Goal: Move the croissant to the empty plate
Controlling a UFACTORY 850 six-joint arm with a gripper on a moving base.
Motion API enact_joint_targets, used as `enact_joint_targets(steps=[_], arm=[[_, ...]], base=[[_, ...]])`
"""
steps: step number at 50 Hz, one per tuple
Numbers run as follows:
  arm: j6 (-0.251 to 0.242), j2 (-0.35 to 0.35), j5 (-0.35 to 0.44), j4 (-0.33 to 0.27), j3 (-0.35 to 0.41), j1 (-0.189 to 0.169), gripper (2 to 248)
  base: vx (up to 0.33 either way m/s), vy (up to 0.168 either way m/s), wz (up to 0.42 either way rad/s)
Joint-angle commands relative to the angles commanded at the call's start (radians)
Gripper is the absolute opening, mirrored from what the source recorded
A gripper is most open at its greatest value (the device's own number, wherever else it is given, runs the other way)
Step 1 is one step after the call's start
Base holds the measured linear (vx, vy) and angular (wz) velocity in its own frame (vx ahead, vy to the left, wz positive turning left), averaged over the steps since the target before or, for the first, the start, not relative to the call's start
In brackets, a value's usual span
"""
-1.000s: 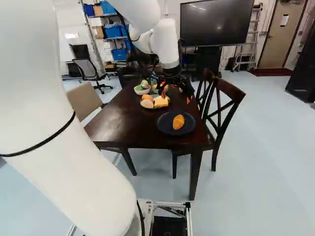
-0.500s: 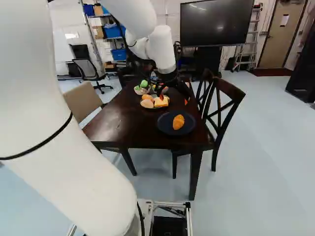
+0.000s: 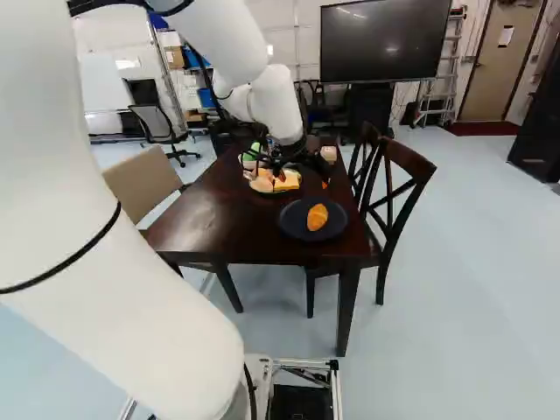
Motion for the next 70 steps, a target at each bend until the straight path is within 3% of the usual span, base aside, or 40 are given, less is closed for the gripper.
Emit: enact_joint_targets(steps=[22, 70], arm=[[0.0, 0.04, 0.226, -0.002, 0.136, 0.057, 247], [0.0, 0.142, 0.796, -0.006, 0.478, 0.201, 247]], base=[[0.0, 0.0, 0.0], [0.0, 0.0, 0.0]])
